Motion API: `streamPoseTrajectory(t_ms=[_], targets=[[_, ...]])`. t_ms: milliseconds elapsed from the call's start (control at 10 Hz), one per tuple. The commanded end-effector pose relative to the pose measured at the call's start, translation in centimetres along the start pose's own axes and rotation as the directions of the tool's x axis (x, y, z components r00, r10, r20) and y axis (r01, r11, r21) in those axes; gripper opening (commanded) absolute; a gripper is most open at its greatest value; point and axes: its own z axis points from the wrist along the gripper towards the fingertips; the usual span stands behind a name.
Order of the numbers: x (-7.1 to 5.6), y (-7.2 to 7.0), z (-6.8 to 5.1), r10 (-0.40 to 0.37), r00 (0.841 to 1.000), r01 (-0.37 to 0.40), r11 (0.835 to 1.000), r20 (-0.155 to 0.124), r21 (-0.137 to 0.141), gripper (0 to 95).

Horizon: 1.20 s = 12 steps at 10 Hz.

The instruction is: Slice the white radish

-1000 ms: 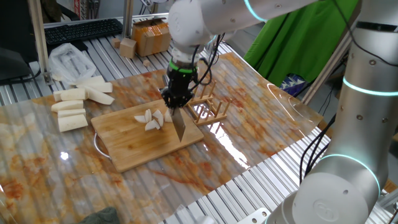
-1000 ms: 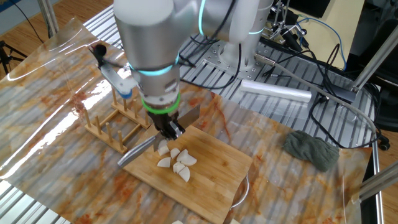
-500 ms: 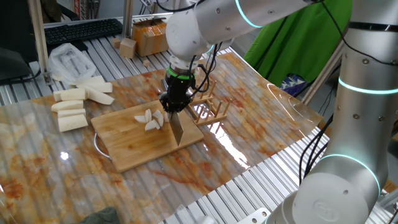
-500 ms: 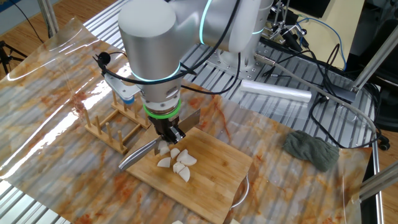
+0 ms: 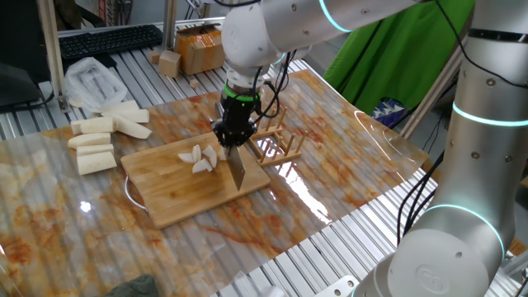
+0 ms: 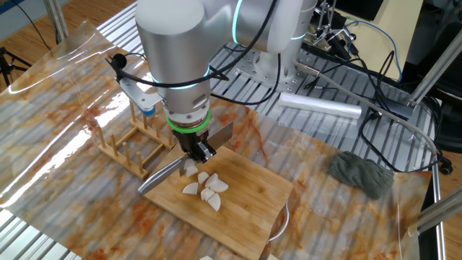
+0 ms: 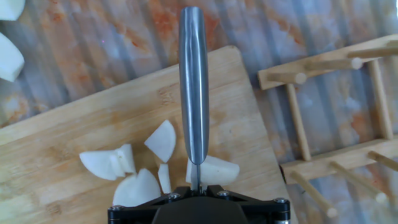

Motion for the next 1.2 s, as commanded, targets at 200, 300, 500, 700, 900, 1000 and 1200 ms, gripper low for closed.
streamPoseTrajectory(t_ms=[200, 300, 500, 700, 900, 1000, 1200], targets=[[0.2, 0.1, -0.3, 0.002, 1.0, -0.002, 1.0, -0.005, -0.004, 0.0], [0.2, 0.1, -0.2, 0.003, 1.0, -0.003, 1.0, -0.002, -0.004, 0.0], [0.2, 0.1, 0.1, 0.008, 1.0, -0.008, 1.0, -0.002, -0.014, 0.0], [0.3, 0.2, -0.1, 0.01, 1.0, -0.01, 1.0, 0.001, -0.007, 0.0], [0.4, 0.2, -0.9, 0.013, 1.0, -0.013, 1.0, -0.005, -0.007, 0.0], [0.5, 0.2, -1.2, 0.013, 1.0, -0.013, 1.0, -0.006, -0.006, 0.0], [0.8, -0.1, -3.1, 0.013, 1.0, -0.013, 1.0, -0.027, 0.002, 0.0]])
